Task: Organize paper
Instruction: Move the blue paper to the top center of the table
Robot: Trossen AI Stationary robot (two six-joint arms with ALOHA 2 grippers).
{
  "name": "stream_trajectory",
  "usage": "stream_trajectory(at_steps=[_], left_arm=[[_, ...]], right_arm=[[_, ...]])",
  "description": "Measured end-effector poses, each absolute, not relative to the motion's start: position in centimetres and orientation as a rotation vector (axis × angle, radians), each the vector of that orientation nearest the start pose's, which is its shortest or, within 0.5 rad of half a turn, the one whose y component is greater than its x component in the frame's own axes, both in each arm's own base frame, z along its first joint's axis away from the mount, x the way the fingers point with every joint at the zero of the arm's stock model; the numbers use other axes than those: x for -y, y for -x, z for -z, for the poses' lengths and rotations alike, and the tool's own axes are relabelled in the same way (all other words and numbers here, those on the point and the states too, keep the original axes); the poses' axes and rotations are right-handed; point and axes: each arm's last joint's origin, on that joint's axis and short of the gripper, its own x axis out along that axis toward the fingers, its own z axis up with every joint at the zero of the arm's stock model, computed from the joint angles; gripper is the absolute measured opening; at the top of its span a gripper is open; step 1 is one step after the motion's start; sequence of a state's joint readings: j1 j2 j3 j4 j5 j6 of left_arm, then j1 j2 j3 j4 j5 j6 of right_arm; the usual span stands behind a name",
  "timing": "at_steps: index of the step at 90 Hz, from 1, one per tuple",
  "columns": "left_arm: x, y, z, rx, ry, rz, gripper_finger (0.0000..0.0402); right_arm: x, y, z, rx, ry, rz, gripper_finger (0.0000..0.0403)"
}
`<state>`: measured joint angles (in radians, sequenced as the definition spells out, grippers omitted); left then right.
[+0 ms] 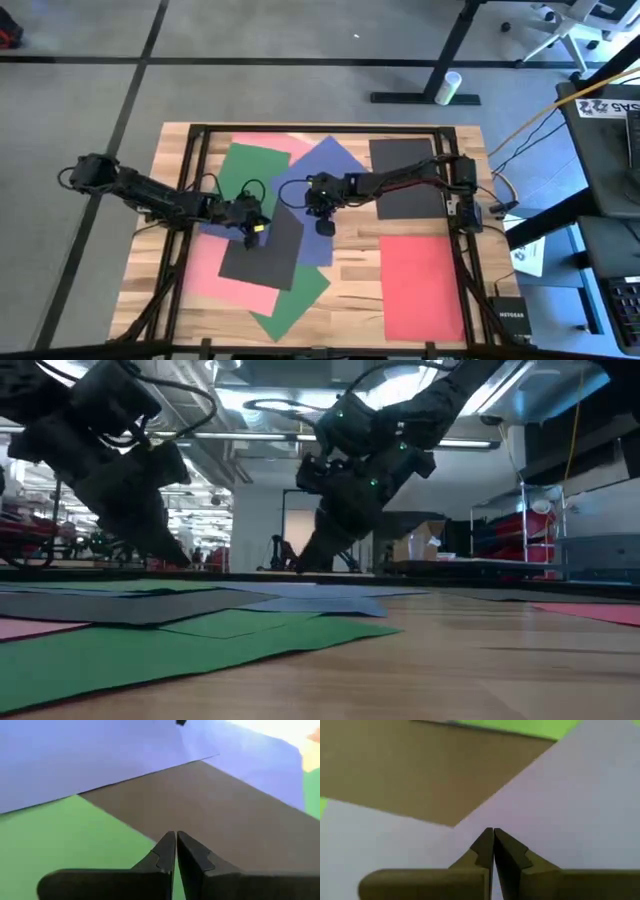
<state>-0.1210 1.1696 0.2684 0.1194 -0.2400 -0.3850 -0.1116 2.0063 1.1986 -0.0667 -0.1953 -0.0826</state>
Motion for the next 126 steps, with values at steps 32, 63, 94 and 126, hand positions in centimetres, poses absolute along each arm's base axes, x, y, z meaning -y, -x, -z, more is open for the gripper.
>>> stream_trajectory(at_steps=[32, 63, 94, 126], left_arm=[[1.6, -18.7, -10.0, -0.87, 0.277, -0.313, 0.0], [1.7, -18.3, -9.7, -0.912, 0.318, -0.349, 0.0], [1.7, -18.2, -9.6, -0.923, 0.329, -0.357, 0.0], [1.7, -18.2, -9.6, -0.925, 0.336, -0.355, 0.0]], right_arm=[[3.7, -39.5, -11.9, -0.999, -0.102, -0.143, 0.0], [3.5, -39.2, -11.8, -1.029, -0.159, -0.22, 0.0], [1.9, -38.3, -11.6, -1.129, -0.223, -0.32, 0.0], [-0.1, -36.4, -12.1, -1.29, -0.253, -0.414, 0.0]])
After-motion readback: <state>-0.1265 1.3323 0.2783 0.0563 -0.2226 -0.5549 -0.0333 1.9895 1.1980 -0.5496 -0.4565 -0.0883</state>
